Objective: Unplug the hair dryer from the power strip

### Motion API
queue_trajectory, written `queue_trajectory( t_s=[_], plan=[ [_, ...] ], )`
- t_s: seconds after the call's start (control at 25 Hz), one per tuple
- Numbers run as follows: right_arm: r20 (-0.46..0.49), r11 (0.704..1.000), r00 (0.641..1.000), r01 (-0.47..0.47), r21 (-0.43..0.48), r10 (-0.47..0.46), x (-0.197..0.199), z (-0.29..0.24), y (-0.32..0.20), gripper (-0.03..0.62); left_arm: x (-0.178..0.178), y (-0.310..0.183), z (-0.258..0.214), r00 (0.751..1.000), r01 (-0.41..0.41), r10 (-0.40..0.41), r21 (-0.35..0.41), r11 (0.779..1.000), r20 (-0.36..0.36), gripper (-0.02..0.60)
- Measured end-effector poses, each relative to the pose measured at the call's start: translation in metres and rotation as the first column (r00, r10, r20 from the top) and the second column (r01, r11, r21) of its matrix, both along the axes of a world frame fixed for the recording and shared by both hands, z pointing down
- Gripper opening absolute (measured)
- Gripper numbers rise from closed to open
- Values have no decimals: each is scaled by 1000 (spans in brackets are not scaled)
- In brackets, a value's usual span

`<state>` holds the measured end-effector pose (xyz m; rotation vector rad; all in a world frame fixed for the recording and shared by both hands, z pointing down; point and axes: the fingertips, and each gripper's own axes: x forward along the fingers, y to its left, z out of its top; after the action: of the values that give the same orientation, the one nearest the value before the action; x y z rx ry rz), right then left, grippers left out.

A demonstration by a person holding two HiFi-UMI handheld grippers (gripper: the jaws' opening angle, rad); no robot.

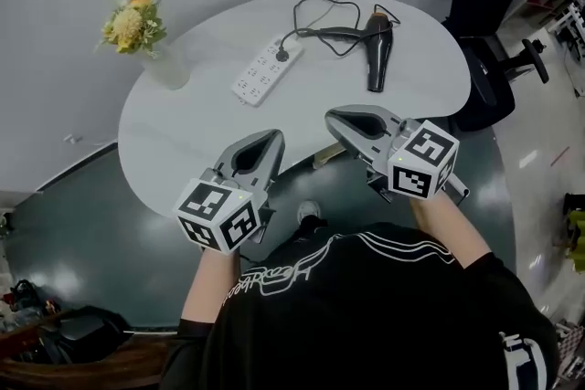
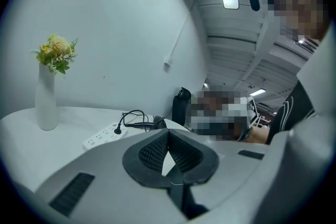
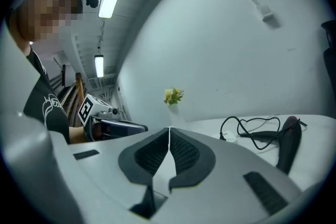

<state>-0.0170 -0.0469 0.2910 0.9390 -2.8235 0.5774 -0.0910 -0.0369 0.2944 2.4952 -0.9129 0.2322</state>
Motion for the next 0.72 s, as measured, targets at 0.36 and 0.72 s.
queue_trajectory(
  t_s=[0.36, 0.72],
  plan=[
    [-99, 998, 994, -50, -26, 47, -5, 48, -53, 0, -21, -61, 39, 999, 33, -32, -39, 999, 31, 5],
    [-113, 994, 994, -21, -103, 10, -14, 91, -92, 0, -35, -107, 97, 981, 49, -34, -72, 996, 188, 6]
  ],
)
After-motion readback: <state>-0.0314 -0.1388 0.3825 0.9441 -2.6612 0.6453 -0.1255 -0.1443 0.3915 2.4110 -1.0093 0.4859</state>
